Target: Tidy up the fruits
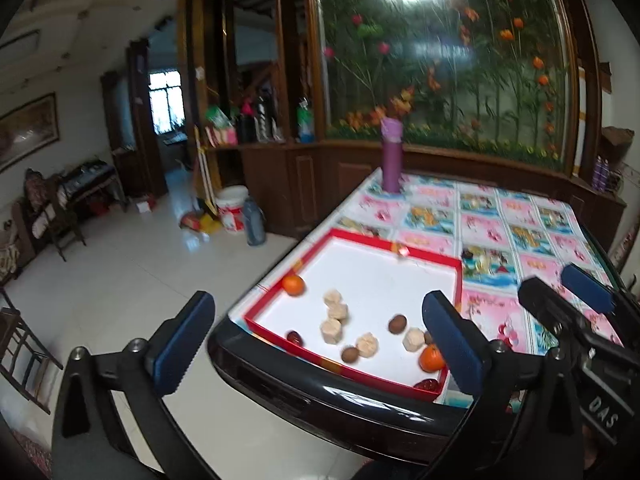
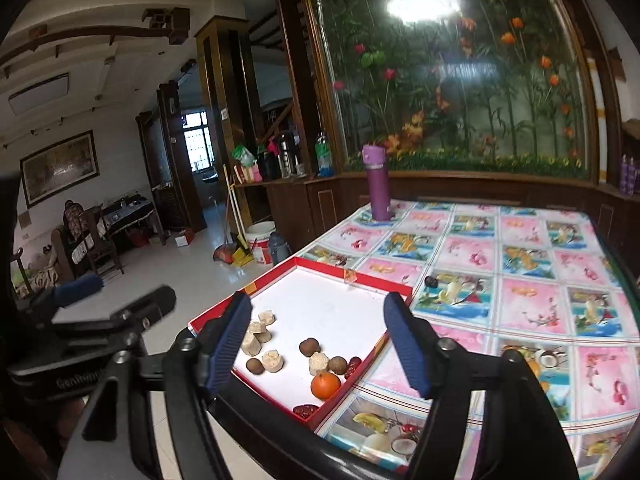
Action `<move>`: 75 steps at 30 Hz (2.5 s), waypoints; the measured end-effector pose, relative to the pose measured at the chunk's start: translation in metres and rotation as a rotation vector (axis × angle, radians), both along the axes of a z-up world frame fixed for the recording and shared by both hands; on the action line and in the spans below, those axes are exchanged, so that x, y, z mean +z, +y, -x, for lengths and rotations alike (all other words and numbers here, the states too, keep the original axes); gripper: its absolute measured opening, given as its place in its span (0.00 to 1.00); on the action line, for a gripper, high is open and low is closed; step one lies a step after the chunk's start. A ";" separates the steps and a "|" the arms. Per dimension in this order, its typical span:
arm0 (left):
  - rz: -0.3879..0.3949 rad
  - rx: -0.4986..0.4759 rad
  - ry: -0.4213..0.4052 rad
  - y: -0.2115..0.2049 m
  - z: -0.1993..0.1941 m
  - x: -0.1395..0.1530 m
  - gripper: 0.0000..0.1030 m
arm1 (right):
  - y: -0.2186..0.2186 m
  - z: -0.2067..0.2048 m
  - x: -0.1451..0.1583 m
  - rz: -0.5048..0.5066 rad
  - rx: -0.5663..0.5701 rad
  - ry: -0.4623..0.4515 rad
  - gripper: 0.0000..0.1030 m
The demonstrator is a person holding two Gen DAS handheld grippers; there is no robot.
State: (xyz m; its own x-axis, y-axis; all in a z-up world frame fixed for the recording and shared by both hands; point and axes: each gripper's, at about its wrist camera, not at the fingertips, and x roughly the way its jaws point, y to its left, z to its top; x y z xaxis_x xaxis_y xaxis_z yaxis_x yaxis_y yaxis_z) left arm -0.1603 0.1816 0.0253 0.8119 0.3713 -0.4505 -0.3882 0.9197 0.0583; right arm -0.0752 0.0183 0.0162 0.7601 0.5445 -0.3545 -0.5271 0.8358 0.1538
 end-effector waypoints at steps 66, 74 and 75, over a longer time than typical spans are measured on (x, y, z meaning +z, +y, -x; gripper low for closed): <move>0.011 0.068 0.001 0.026 0.013 -0.005 1.00 | 0.021 0.009 -0.019 0.037 0.009 0.034 0.76; 0.014 0.068 0.002 0.026 0.014 -0.007 1.00 | 0.021 0.010 -0.020 0.041 0.008 0.037 0.76; 0.013 0.068 0.002 0.027 0.014 -0.006 1.00 | 0.021 0.010 -0.020 0.041 0.009 0.038 0.76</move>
State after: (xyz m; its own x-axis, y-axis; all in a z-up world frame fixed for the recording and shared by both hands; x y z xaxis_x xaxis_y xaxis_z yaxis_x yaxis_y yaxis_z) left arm -0.1746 0.2083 0.0189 0.7841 0.4195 -0.4574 -0.4496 0.8920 0.0473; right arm -0.0855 0.0392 -0.0036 0.7408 0.5359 -0.4050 -0.5292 0.8370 0.1393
